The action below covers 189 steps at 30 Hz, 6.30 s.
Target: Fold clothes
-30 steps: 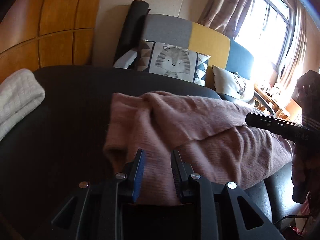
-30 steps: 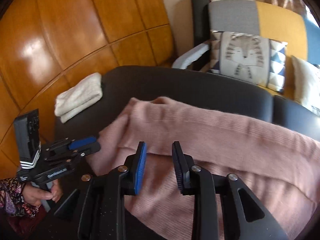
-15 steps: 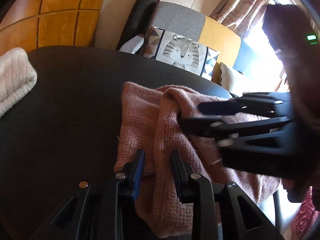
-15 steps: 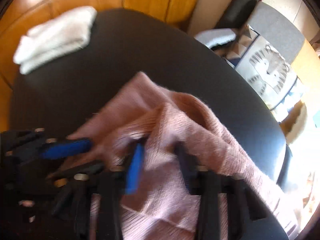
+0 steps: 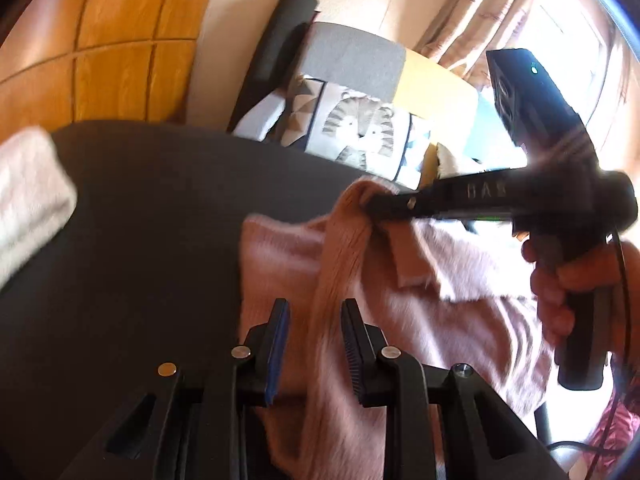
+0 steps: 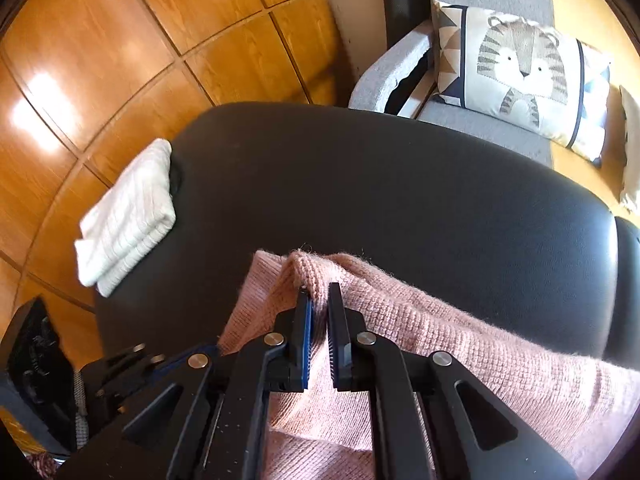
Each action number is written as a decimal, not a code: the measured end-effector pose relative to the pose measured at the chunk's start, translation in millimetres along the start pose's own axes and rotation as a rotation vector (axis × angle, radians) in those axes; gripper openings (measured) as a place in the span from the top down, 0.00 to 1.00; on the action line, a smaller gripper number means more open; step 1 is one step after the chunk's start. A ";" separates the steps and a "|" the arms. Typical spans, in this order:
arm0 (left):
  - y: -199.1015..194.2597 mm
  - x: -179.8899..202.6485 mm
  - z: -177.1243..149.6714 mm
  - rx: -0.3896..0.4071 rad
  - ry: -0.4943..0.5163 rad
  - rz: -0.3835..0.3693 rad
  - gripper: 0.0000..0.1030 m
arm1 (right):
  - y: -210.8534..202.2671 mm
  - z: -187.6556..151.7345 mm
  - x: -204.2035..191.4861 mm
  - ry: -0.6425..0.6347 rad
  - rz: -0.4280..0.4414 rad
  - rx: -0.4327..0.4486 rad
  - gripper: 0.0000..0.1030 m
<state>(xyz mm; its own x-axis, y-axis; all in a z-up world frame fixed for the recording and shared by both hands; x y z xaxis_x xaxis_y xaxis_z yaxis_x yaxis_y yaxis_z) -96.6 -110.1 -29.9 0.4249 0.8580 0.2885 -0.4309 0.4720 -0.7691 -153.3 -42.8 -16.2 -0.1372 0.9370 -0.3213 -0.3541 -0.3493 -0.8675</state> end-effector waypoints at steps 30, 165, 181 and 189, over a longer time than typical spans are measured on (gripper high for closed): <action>65.8 -59.3 36.0 -0.052 -0.326 -0.186 0.72 | 8.8 -10.0 -15.8 -0.124 -0.100 0.053 0.81; 57.4 48.9 35.6 -0.131 0.118 -0.087 0.79 | -182.4 -162.9 174.2 0.078 -0.591 0.367 0.99; 61.5 16.4 26.5 -0.263 -0.253 -0.342 0.79 | -186.4 -184.6 188.0 0.204 -0.420 0.417 0.74; 70.7 13.6 17.8 -0.295 -0.442 -0.409 0.78 | -147.2 -203.6 241.8 0.481 -0.256 0.328 0.74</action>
<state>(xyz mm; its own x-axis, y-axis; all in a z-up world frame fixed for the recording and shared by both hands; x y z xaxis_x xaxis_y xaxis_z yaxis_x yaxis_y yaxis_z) -135.4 -61.4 -70.3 0.1151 0.6533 0.7483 -0.0423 0.7559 -0.6533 54.0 236.2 -43.5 0.3934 0.8619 -0.3200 -0.5957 -0.0261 -0.8028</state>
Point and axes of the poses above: each gripper's, at about its wrist camera, not at the fingertips, and y roughly the way its jaws point, x to its right, z to its top, the point moved 9 cm from there along y, roughly the way its jaws point, and after that the axes turned 9 degrees about -x, right-handed, at the moved point
